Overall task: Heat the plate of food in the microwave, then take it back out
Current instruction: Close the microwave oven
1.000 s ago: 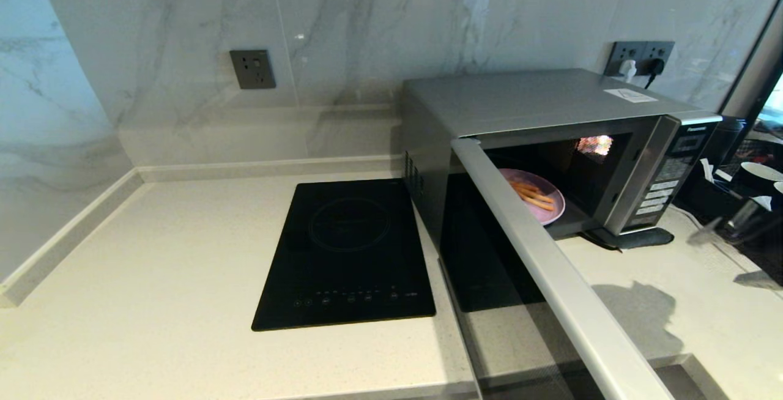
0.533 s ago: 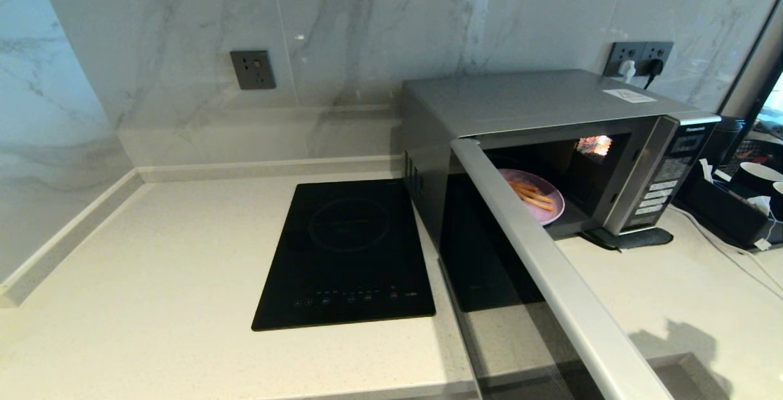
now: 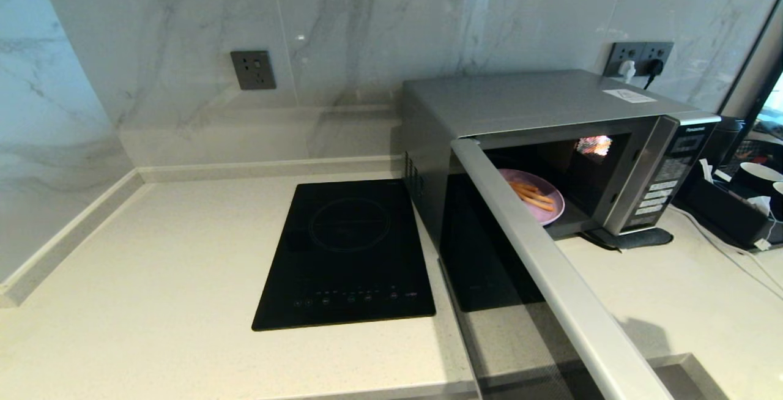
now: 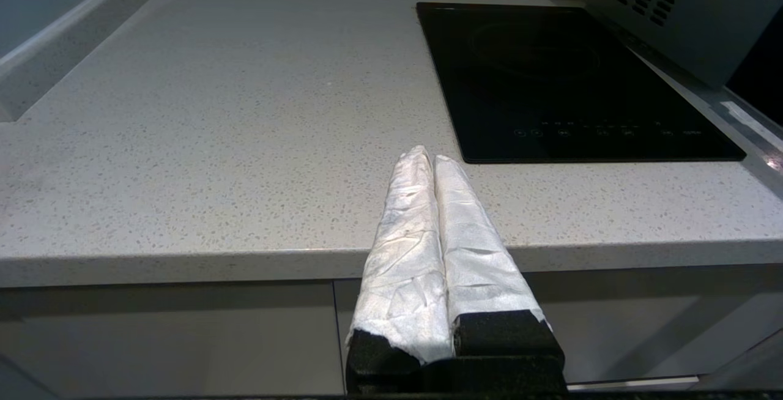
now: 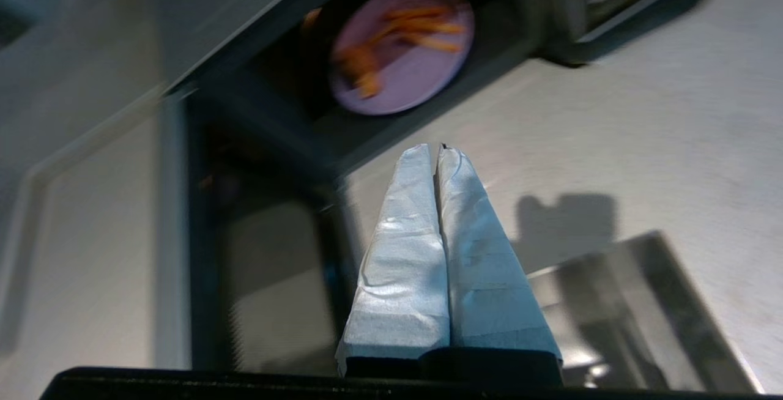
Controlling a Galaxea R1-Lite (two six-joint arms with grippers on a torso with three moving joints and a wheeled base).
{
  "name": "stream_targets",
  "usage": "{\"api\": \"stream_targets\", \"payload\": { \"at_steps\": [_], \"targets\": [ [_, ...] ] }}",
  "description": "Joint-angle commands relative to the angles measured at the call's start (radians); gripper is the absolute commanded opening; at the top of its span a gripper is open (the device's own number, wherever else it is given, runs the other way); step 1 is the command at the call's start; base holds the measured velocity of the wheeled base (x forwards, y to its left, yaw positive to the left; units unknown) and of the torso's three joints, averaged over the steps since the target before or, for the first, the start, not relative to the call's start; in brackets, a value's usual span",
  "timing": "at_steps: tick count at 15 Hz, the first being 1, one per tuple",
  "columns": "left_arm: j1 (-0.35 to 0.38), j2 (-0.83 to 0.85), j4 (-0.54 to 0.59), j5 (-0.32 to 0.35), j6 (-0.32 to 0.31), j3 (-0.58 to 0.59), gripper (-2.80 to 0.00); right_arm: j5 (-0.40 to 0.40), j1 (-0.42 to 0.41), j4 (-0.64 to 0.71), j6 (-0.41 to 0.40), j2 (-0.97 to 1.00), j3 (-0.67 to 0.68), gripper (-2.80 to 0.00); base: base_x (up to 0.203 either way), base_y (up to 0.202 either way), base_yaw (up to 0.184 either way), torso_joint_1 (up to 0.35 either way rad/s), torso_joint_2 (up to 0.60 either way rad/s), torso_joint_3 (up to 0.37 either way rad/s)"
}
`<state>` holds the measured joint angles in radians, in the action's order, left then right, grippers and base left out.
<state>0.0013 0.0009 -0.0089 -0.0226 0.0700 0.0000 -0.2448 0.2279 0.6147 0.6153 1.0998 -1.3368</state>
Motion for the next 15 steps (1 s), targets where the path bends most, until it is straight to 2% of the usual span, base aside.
{"api": "stream_targets", "payload": {
  "at_steps": [1,4,6,10,12,15],
  "targets": [
    [0.0,0.001,0.0,0.0,0.001,0.0,-2.8,0.102,0.101,0.006,-0.006,0.003,-0.074,-2.8,0.0,0.0,0.0,0.0,0.0,0.0],
    [0.0,0.001,0.0,0.0,0.001,0.0,-2.8,0.231,0.224,0.008,0.0,0.004,-0.163,-2.8,0.0,0.0,0.0,0.0,0.0,0.0],
    [0.0,0.001,0.0,0.0,0.001,0.0,-2.8,0.333,0.276,0.031,0.027,0.023,-0.261,-2.8,0.0,0.0,0.0,0.0,0.0,0.0],
    [0.0,0.001,0.0,0.0,0.001,0.0,-2.8,0.55,0.38,0.265,0.076,0.101,-0.44,-2.8,0.0,0.0,0.0,0.0,0.0,0.0],
    [0.0,0.001,0.0,0.0,0.001,0.0,-2.8,0.595,0.42,0.386,0.078,0.136,-0.499,-2.8,0.0,0.0,0.0,0.0,0.0,0.0],
    [0.0,0.001,0.0,0.0,0.001,0.0,-2.8,0.61,0.454,0.481,0.071,0.203,-0.567,-2.8,0.0,0.0,0.0,0.0,0.0,0.0]
  ]
}}
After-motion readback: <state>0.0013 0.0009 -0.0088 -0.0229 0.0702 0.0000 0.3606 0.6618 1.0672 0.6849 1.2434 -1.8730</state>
